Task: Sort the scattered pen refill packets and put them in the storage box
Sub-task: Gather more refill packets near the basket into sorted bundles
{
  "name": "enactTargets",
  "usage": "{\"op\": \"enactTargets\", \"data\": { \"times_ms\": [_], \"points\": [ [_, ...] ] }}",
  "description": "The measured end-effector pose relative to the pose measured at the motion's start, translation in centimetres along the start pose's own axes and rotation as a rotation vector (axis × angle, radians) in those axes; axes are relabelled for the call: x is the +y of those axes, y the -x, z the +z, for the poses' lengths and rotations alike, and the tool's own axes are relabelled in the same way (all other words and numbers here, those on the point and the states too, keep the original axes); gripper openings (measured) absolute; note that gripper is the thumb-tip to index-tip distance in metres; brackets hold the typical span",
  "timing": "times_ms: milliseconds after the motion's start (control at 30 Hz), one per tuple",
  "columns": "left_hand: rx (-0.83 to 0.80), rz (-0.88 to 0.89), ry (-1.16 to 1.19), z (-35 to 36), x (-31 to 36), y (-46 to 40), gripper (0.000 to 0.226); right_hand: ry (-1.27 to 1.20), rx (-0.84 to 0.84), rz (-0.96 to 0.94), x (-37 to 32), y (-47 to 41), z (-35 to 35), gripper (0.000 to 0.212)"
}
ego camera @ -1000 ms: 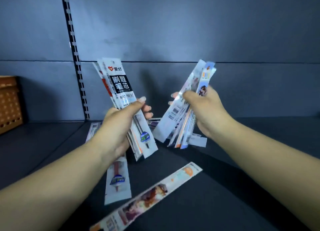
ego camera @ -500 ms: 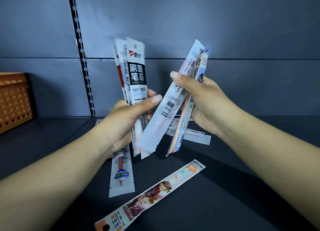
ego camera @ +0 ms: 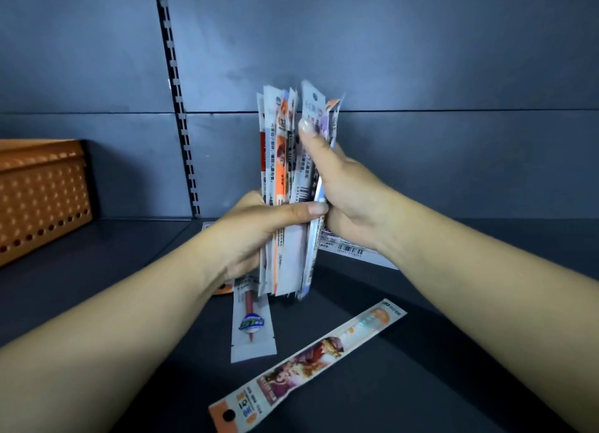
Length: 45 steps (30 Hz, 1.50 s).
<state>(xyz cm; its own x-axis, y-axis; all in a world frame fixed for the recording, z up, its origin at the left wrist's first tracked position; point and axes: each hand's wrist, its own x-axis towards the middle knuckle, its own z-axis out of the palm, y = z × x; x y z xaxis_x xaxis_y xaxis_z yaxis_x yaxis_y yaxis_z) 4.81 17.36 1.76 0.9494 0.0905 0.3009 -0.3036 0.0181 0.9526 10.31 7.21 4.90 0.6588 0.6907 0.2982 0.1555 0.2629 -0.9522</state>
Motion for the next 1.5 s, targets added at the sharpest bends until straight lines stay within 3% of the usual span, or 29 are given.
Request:
{"op": "enactTargets", "data": {
  "times_ms": [167, 267, 433, 600, 733, 900, 1000, 1133, 1267, 1400, 1500],
  "points": [
    [-0.047, -0.03, -0.018, -0.1, -0.4, 0.0, 0.029, 0.118, -0.165, 0.069, 0.0, 0.3, -1.0, 0.056],
    [-0.062, -0.03, -0.016, -0.3, -0.3, 0.0, 0.032, 0.144, -0.22, 0.027, -1.3, 0.7, -2.0, 0.04],
    [-0.112, 0.023, -0.146, 0.5, -0.7, 0.2, 0.031, 0.248, -0.127, -0.028, -0.9, 1.2, -1.8, 0.007],
    [-0.113, 0.061, -0.16, 1.5, -1.1, 0.4, 0.022, 0.4, -0.035, -0.112, -0.1, 1.1, -1.1, 0.028],
    [-0.037, 0.103, -0.151, 1.5, -0.9, 0.2, 0.036, 0.373, -0.068, -0.124, -0.8, 1.5, -1.2, 0.009],
    [-0.152, 0.042, -0.27, 1.5, -1.4, 0.3, 0.029, 0.354, -0.103, -0.104, -0.5, 2.2, -1.6, 0.006],
    [-0.143, 0.038, -0.392, 1.5, -1.5, 0.1, 0.024, 0.269, -0.084, -0.113, -0.7, 2.1, -1.9, 0.013],
    [-0.059, 0.068, -0.439, 1.7, -0.6, -0.1, 0.012, 0.198, 0.053, -0.155, -1.3, 2.0, -1.2, 0.013],
    [-0.04, 0.095, -0.496, 3.0, 0.4, -0.4, 0.021, 0.214, 0.26, -0.26, -2.1, 1.8, -1.0, 0.016],
    [0.122, 0.169, -0.692, 5.5, 0.6, -0.4, 0.042, -0.04, 0.43, -0.242, -2.9, 2.9, -2.4, 0.016],
    [0.056, 0.141, -0.816, 8.0, 1.3, -0.6, 0.048, -0.053, 0.446, -0.198, -4.0, 4.8, -4.3, 0.016]
  ]
}}
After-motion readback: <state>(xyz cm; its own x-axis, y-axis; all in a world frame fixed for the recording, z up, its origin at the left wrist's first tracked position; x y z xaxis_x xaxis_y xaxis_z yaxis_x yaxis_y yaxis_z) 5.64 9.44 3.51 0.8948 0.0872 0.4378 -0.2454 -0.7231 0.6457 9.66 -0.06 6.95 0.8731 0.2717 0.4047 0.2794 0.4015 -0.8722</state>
